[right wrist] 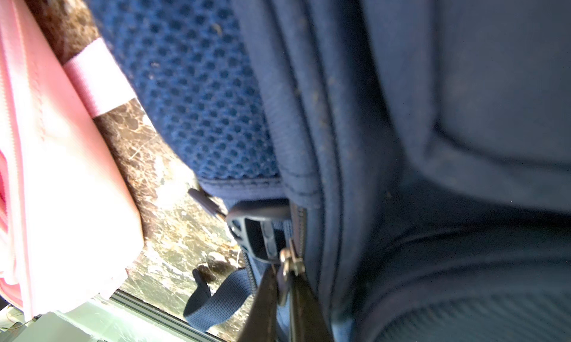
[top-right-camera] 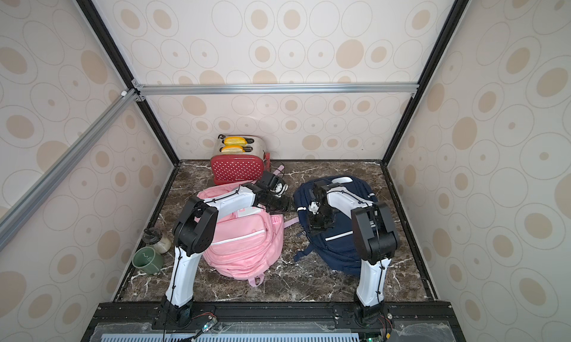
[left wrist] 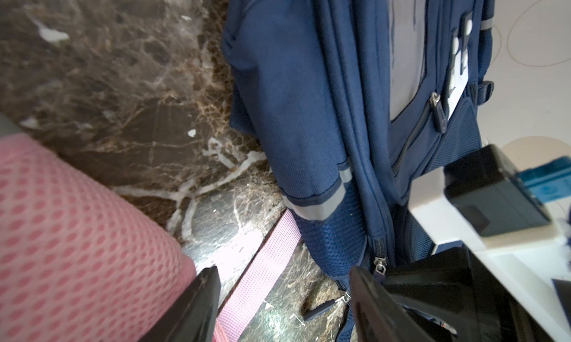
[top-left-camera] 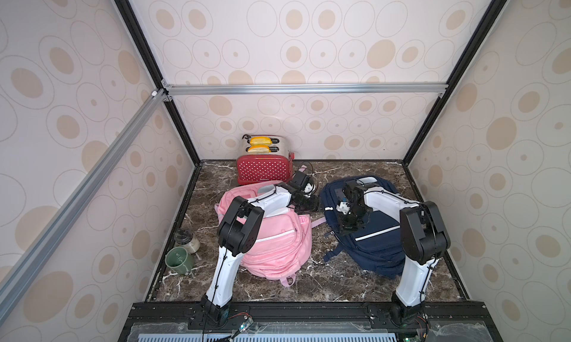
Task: Zip up the backpack
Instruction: Zip the zipper on the backpack.
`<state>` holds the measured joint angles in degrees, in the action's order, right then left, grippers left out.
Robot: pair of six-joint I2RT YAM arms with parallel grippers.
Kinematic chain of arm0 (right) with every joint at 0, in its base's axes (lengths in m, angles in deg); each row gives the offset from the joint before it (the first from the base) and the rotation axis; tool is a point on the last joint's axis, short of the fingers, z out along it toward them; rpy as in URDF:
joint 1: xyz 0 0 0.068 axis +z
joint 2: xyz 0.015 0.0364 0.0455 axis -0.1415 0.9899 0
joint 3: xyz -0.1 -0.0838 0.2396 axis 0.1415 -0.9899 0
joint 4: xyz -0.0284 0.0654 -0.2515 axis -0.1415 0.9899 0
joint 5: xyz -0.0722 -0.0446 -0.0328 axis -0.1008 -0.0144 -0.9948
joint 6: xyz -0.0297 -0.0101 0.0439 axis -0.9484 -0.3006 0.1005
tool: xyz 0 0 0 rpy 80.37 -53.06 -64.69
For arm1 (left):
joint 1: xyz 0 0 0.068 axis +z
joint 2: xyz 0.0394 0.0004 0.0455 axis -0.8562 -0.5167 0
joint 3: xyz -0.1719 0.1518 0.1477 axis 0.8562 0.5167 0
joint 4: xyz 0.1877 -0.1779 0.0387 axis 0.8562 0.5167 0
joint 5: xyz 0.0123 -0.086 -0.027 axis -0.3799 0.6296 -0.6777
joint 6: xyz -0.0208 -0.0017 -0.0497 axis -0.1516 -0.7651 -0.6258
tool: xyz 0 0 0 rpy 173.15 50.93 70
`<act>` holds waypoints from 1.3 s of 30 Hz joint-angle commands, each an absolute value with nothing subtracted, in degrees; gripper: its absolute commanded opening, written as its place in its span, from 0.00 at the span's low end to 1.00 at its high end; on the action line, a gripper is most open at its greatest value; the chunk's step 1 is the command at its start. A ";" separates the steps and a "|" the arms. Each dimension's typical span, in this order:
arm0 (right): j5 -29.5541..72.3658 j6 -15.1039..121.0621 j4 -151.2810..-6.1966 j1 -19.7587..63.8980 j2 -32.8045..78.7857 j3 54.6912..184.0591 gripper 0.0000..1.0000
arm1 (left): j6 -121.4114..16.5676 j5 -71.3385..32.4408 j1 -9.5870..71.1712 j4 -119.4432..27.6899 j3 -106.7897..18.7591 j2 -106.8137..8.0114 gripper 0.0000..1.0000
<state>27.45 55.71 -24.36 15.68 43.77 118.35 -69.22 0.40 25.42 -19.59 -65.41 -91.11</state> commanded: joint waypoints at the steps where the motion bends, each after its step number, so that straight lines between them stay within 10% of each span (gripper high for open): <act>1: 27.12 55.13 -21.81 15.38 42.58 118.87 0.09 | -68.51 1.71 25.71 -19.84 -65.58 -89.01 0.69; 39: 29.32 53.72 -21.27 16.05 40.31 125.08 0.00 | -85.46 12.37 22.73 -30.68 -67.15 -92.59 0.67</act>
<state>29.02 55.01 -21.32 15.68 42.09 124.07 -84.63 11.81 22.55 -32.07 -63.94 -94.17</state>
